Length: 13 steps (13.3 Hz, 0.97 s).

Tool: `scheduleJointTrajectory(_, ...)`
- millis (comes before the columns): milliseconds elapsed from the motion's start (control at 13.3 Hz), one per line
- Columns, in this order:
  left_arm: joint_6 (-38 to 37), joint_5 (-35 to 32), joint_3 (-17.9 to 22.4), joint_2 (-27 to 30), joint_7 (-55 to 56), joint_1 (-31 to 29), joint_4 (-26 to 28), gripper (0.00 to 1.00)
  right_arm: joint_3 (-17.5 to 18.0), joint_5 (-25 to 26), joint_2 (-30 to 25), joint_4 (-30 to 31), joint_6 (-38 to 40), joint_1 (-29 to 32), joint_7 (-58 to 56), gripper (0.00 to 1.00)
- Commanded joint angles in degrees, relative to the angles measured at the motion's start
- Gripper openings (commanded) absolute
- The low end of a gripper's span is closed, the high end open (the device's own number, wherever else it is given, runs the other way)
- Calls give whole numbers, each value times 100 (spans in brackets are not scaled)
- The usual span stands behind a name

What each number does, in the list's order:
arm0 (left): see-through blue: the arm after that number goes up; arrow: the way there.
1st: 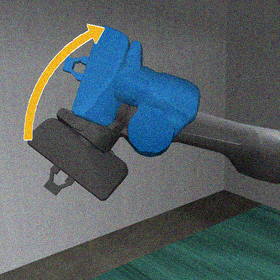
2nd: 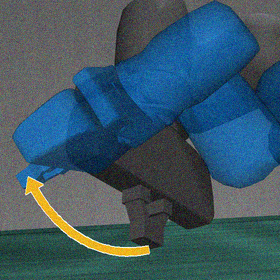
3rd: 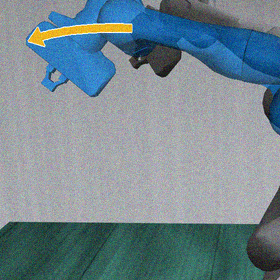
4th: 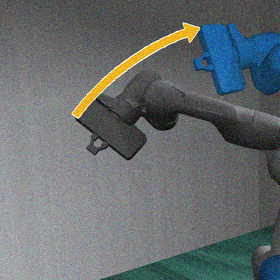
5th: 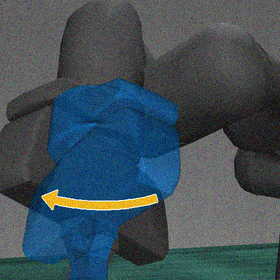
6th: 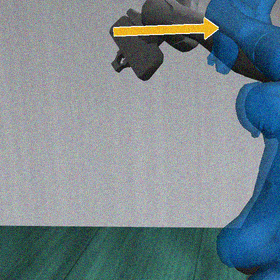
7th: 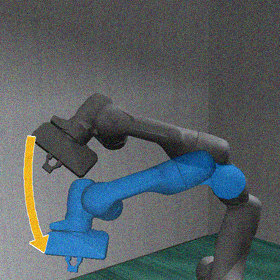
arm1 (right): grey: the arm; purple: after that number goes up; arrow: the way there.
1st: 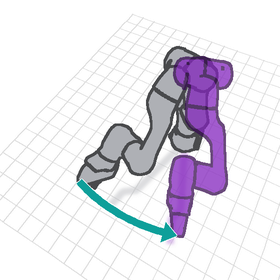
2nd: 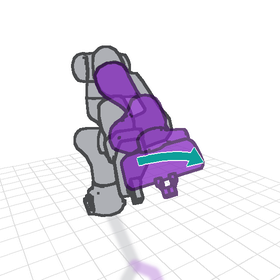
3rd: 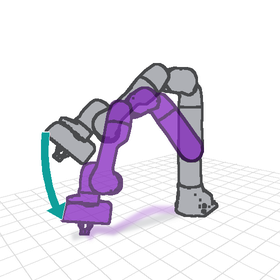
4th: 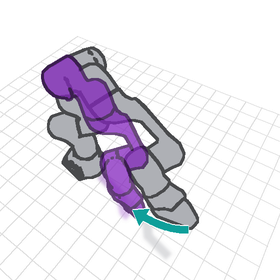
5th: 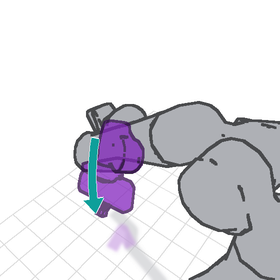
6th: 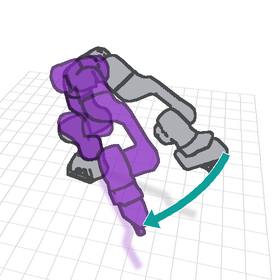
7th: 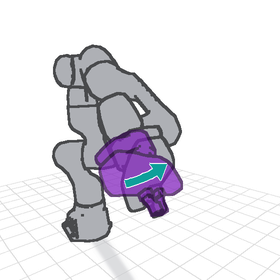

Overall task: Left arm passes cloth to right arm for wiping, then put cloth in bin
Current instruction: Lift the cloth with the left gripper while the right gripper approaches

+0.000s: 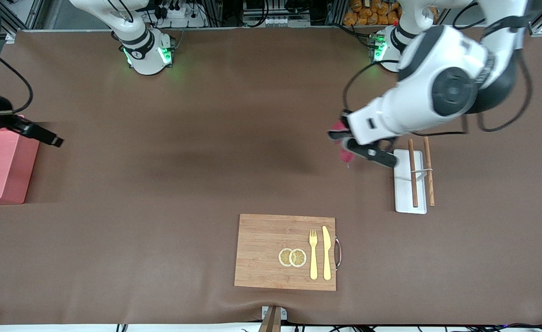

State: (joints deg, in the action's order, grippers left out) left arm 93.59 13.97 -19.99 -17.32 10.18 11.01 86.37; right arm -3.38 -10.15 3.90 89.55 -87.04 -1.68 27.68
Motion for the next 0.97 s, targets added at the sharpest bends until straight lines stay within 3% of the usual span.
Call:
scheduleJointTrajectory(0, 674, 342, -23, -323, 1034, 732, -129, 0, -14, -977, 373, -78, 266, -16, 1243, 100)
scheduleJointTrajectory(225, 1652, 378, -23, -754, 2529, 1551, -523, 0, -14, -1349, 549, -25, 205, -368, 2125, 100)
scheduleJointTrajectory(375, 2231, 482, -31, -834, 3197, 1807, -700, 0, -23, -2128, 847, 27, 144, -368, 2425, 100)
scheduleJointTrajectory(675, 3349, 659, -31, -790, 4280, 2106, -710, 0, -14, -2255, 910, 571, -585, -771, 2839, 100)
scheduleJointTrajectory(900, 4366, 642, -23, -790, 5035, 2387, -718, 0, -14, -2526, 919, 581, -604, -1009, 3357, 100)
